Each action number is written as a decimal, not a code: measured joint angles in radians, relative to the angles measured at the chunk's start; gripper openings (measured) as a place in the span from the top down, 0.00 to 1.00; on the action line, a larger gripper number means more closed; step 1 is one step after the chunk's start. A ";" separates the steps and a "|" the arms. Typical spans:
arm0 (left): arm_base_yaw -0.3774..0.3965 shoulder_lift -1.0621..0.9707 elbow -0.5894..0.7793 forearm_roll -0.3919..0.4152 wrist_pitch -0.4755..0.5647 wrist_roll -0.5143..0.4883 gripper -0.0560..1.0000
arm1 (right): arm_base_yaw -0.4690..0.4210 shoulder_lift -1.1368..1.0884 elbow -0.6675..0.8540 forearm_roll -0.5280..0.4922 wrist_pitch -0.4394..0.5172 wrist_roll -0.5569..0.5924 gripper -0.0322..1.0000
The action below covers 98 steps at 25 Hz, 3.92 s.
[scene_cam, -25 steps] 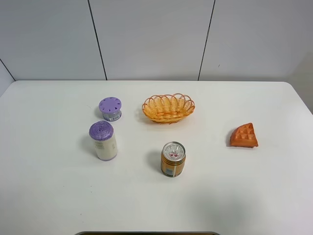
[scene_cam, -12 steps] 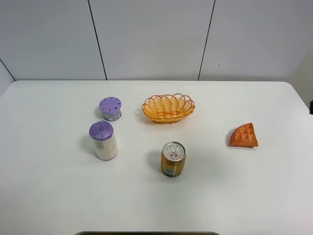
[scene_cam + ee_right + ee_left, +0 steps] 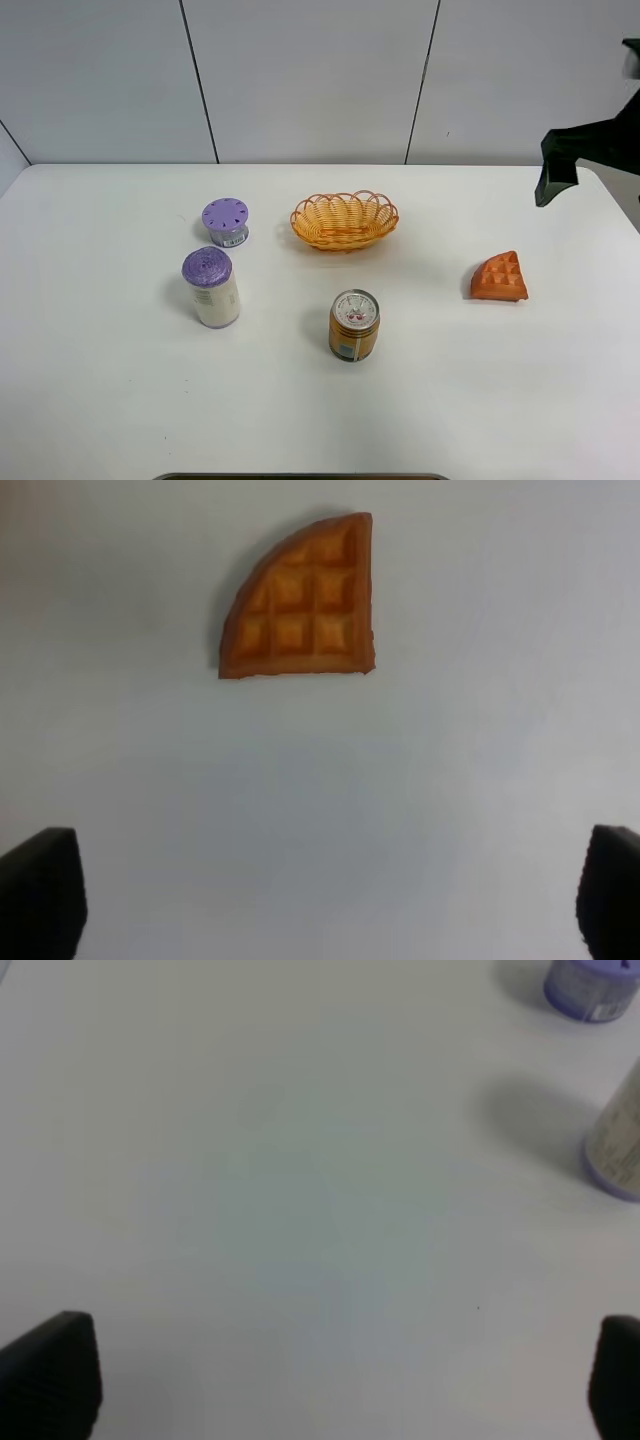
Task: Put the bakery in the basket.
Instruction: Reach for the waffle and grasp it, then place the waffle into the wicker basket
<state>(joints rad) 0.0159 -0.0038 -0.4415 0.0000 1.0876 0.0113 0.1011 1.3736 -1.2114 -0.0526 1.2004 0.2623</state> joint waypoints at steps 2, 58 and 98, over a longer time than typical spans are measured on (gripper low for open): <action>0.000 0.000 0.000 0.000 0.000 0.000 0.01 | -0.013 0.056 -0.008 -0.005 -0.015 0.000 0.01; 0.000 0.000 0.000 0.000 0.000 0.000 0.01 | -0.097 0.723 -0.015 0.138 -0.373 -0.111 0.14; 0.000 0.000 0.000 0.000 0.000 0.000 0.01 | 0.031 0.466 -0.303 0.156 -0.233 -0.122 0.29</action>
<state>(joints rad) 0.0159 -0.0038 -0.4415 0.0000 1.0876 0.0113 0.1324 1.8394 -1.5143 0.1030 0.9677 0.1404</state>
